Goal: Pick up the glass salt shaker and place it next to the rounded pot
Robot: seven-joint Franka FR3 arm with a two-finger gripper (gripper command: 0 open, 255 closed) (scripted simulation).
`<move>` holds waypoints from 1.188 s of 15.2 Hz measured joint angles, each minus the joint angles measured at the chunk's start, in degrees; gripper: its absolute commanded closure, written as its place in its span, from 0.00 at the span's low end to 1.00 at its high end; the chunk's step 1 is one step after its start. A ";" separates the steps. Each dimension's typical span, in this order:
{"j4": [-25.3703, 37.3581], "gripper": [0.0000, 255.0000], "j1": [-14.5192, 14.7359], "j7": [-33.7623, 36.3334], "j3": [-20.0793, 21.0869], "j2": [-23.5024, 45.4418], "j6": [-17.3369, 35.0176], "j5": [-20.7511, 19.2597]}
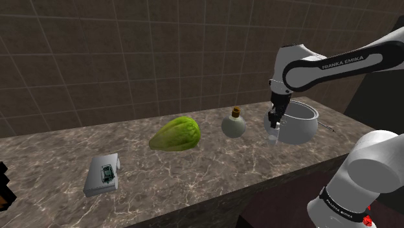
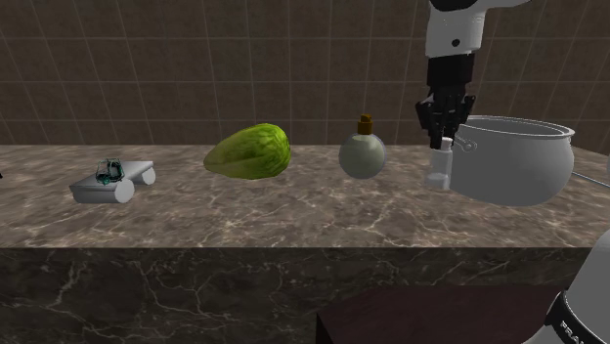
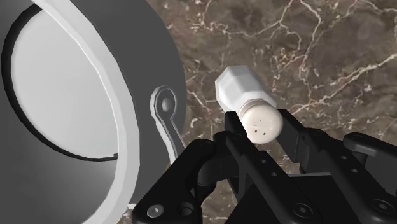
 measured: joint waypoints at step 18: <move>-3.00 0.00 0.01 0.30 -0.09 2.29 5.59 -0.32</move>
